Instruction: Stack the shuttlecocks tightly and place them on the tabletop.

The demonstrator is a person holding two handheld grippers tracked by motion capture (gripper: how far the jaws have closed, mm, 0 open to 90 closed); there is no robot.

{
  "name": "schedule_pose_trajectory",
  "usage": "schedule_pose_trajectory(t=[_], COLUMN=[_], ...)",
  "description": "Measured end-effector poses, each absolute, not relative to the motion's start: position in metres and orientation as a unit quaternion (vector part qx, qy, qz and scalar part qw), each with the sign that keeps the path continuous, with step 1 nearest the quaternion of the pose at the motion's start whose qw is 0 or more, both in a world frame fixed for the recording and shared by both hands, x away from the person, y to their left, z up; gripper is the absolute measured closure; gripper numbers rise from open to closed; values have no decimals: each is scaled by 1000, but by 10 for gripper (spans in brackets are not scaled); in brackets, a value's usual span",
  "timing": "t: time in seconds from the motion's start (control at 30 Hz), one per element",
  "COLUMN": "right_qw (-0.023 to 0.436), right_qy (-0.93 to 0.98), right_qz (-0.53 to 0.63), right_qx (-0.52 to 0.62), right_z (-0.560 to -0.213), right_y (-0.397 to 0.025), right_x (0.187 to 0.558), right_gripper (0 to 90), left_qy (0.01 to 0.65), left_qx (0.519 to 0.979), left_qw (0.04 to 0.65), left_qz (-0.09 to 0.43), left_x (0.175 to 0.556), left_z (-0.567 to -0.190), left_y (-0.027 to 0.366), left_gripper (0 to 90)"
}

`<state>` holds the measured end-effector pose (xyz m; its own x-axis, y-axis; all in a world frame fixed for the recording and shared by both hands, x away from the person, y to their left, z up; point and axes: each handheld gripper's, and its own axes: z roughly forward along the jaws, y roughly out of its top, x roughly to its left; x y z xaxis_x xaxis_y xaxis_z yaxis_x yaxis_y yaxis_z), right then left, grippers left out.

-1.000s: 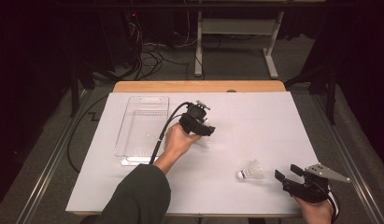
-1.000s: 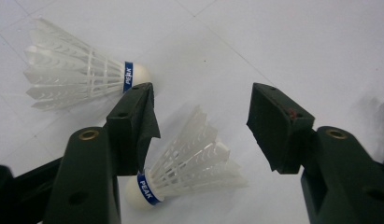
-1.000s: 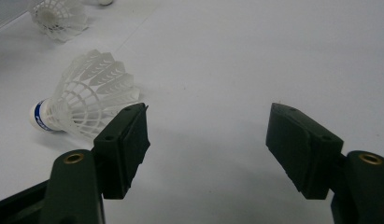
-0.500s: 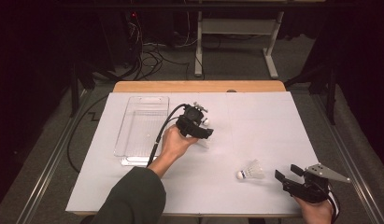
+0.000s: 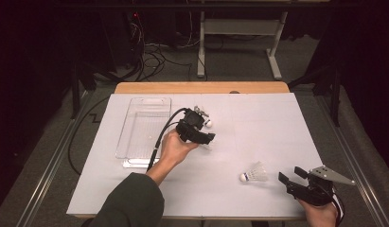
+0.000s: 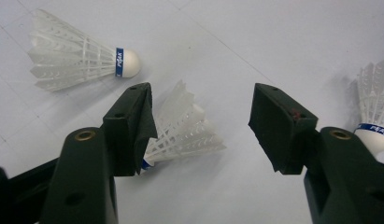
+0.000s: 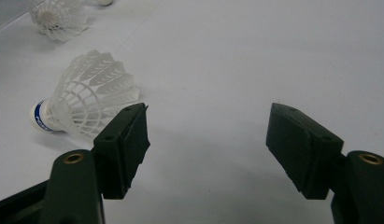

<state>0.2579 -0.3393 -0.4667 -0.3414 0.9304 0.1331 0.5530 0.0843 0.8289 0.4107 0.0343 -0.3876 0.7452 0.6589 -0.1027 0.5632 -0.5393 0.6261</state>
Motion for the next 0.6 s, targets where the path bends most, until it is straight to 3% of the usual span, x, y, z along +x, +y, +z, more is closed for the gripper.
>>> schedule_pose_trajectory(t=[0.6], right_qw=[224], right_qy=[702], right_qz=[422], right_qx=[527], right_z=[-467], right_y=[-339], right_x=[258], right_gripper=[304], left_qy=[356], left_qx=[873], left_qw=[327], left_qz=[66], left_x=[402], left_z=[-391], left_y=[44], left_gripper=[396])
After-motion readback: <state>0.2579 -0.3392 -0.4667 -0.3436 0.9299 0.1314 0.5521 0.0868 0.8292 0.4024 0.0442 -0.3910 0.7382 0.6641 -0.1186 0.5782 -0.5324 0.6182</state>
